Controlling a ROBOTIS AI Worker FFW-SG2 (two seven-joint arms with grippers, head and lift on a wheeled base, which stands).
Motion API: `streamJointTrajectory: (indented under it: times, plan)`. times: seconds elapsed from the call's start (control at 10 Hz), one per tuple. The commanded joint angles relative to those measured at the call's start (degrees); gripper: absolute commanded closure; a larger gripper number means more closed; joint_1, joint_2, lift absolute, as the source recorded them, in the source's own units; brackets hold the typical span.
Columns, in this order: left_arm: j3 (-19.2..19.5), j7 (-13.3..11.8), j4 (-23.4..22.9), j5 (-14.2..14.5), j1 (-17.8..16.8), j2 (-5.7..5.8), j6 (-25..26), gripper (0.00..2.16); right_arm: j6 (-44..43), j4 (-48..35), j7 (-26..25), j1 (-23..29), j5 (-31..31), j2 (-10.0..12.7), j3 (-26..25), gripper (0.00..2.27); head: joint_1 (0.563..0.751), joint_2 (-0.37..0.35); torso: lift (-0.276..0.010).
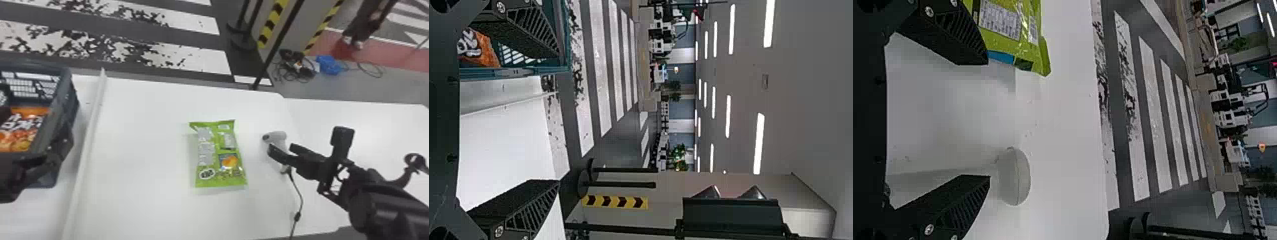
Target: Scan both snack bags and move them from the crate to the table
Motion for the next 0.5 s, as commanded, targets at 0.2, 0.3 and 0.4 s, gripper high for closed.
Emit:
streamJointTrajectory:
  times: [0.2, 0.3, 0.4]
  plan:
    - [0.0, -0.1, 0.1, 0.0, 0.0, 0.09, 0.2, 0.10, 7.9, 0.7, 11.7, -1.9, 0.5, -0.2, 2.3, 0.13, 0.695, -0.223, -0.088]
    - [0.0, -0.1, 0.2, 0.0, 0.0, 0.09, 0.0, 0.10, 8.1, 1.7, 14.3, -2.5, 1.8, -0.5, 4.1, 0.13, 0.695, -0.202, -0.088]
    - [0.0, -0.1, 0.3, 0.0, 0.0, 0.09, 0.0, 0.10, 8.1, 2.9, 15.5, -3.6, 4.0, -0.7, 6.3, 0.13, 0.695, -0.193, -0.088]
